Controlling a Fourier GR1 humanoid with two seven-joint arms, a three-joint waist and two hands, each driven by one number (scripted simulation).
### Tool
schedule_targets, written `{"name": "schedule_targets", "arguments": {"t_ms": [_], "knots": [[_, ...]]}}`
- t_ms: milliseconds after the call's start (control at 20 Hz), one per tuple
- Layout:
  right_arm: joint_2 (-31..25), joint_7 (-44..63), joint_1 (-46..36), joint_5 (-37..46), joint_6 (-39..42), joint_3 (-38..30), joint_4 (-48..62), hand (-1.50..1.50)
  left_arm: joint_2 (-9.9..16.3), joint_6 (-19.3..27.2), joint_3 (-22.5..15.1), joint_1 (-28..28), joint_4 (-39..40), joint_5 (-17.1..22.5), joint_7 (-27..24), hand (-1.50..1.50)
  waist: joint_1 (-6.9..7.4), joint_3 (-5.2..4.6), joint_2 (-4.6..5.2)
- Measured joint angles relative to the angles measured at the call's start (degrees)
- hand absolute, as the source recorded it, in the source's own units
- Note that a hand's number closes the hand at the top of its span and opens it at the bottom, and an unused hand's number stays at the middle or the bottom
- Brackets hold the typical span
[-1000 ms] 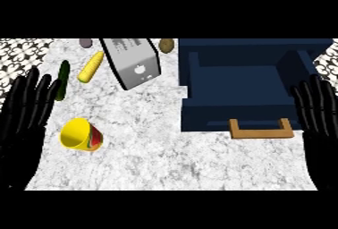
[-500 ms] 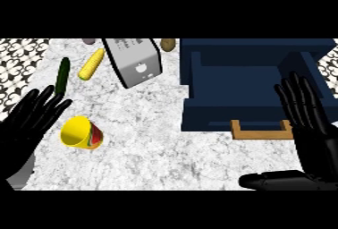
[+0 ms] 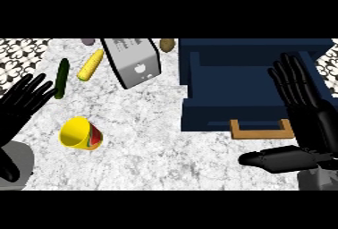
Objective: Pick up the cup, place it into the drawer and close the drawer
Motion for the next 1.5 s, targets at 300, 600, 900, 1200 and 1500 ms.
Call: {"name": "schedule_targets", "arguments": {"t_ms": [300, 600, 900, 1200, 1500], "knots": [[-0.45, -1.32, -1.63, -0.52, 1.44, -1.29, 1.95, -1.50, -1.05, -4.08, 1.28, -3.53, 13.38, -12.67, -9.12, -1.50, -0.16, -0.01, -0.04], [-0.83, -1.89, -2.94, -0.42, 1.83, -2.65, 2.63, -1.50, -1.80, 0.09, 0.45, -7.35, 26.51, -26.98, -20.22, -1.50, -0.35, -0.04, 0.00], [-1.45, -0.99, -4.62, -1.63, 2.41, -4.20, 3.46, -1.50, -1.19, 5.08, -1.76, -10.69, 39.50, -35.39, -29.72, -1.50, -0.70, -0.05, 0.13], [-1.78, -0.20, -5.49, -1.93, 2.67, -4.51, 3.11, -1.50, -1.61, 10.18, -4.23, -12.63, 47.94, -40.33, -37.41, -1.50, -1.15, -0.06, 0.27], [-1.92, 0.60, -6.23, -2.21, 2.96, -4.48, 3.42, -1.50, -2.14, 14.02, -6.04, -13.45, 53.70, -43.10, -43.72, -1.50, -1.54, -0.23, 0.52]]}}
